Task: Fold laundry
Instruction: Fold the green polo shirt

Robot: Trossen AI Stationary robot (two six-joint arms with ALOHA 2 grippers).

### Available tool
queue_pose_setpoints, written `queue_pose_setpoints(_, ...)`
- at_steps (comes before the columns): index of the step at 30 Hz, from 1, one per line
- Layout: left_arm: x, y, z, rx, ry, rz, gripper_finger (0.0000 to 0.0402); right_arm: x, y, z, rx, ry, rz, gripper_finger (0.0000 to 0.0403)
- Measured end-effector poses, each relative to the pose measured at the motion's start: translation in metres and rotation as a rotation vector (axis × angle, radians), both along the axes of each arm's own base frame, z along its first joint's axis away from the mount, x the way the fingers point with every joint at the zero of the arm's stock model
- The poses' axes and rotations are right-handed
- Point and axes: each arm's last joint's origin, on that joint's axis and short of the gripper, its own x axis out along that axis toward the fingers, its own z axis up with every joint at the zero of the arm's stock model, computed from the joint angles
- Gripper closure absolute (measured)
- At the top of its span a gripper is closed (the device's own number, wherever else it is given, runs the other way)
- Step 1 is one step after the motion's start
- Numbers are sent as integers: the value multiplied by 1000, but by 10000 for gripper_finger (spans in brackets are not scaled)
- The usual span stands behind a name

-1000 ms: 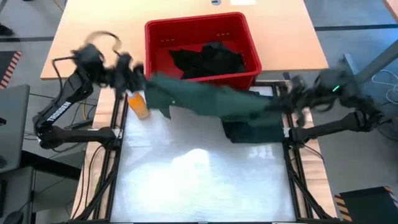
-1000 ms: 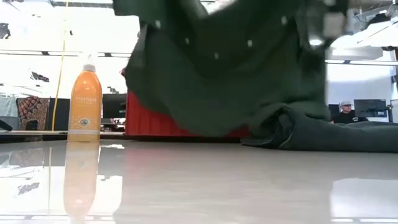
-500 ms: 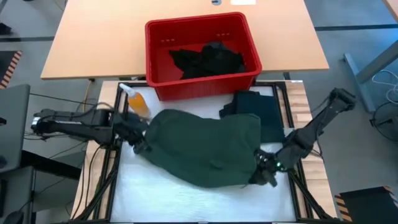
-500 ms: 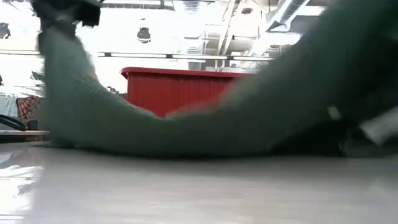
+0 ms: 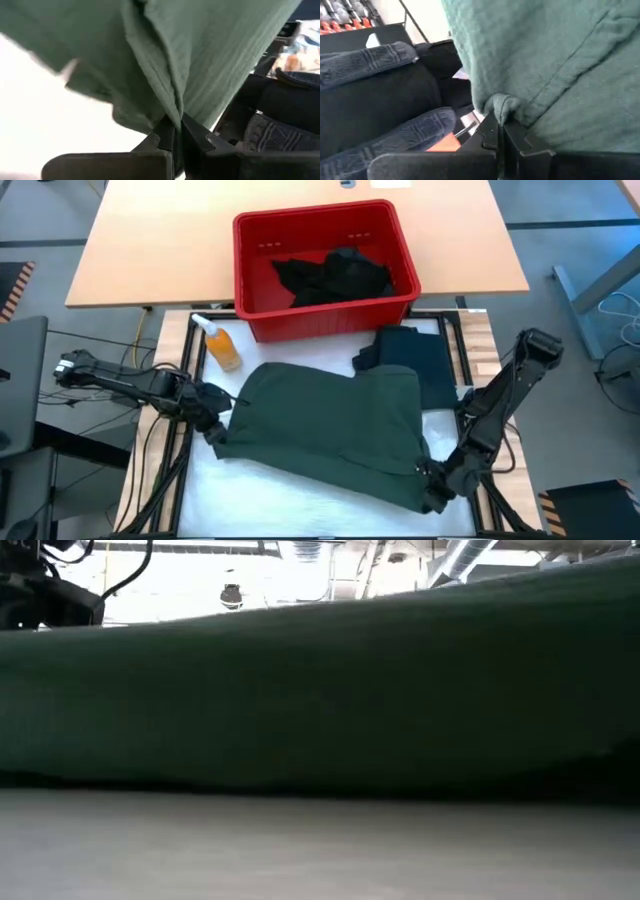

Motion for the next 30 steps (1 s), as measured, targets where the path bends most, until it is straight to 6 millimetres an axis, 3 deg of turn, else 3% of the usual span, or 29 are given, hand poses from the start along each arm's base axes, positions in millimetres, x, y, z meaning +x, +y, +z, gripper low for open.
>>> queue_pose_setpoints(8, 9, -5, -6, -75, -86, 30, 401, 11, 17, -8, 96, 0, -6, 378)
queue_pose_setpoints(15, 15, -19, -6, -102, -94, -22, 397, 11, 19, -13, 122, 61, -13, 339)
queue_pose_setpoints(26, 17, -39, -26, -82, 96, -154, 301, 7, 22, -12, 180, 165, 100, 290)
queue_pose_setpoints(30, 21, -43, -27, -39, 36, -199, 280, 6, 22, -11, 197, 190, 138, 277)
